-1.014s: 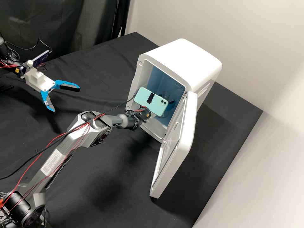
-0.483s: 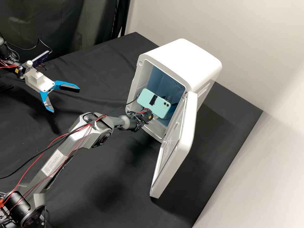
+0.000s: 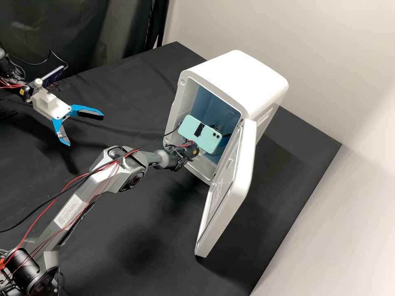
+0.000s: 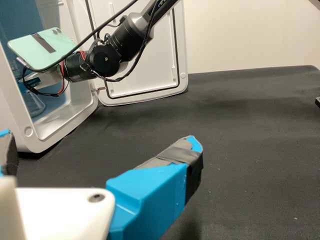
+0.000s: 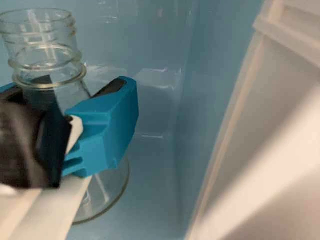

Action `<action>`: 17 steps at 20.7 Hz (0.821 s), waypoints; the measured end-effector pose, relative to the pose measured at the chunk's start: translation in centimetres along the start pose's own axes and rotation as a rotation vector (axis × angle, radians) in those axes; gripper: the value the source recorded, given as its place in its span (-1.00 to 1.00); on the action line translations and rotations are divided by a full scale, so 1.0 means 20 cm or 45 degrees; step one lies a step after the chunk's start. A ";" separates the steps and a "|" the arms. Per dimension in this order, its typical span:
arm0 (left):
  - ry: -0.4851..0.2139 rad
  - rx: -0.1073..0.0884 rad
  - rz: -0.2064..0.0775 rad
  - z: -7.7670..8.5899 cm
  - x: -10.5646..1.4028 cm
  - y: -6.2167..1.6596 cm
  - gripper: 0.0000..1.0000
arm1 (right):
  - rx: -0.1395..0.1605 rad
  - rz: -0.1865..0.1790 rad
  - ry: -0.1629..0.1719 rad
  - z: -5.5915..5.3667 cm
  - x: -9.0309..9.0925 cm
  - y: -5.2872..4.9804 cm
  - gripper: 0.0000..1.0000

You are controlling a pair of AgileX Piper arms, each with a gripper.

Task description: Place the flask in the incubator

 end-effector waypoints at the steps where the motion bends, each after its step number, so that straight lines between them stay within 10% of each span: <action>1: 0.000 0.000 0.000 0.00 0.00 0.000 1.00 | 0.000 0.000 0.000 0.00 0.00 0.00 -1.00; 9: 0.000 0.000 0.000 0.00 0.00 0.000 1.00 | 0.000 0.022 0.012 0.02 0.01 -0.02 -1.00; 10: 0.000 0.000 0.000 0.00 0.00 0.000 1.00 | 0.000 0.022 0.012 0.02 0.01 -0.02 1.00; 17: 0.000 0.000 0.000 0.00 0.00 0.000 1.00 | 0.000 0.035 -0.025 0.03 0.01 -0.02 1.00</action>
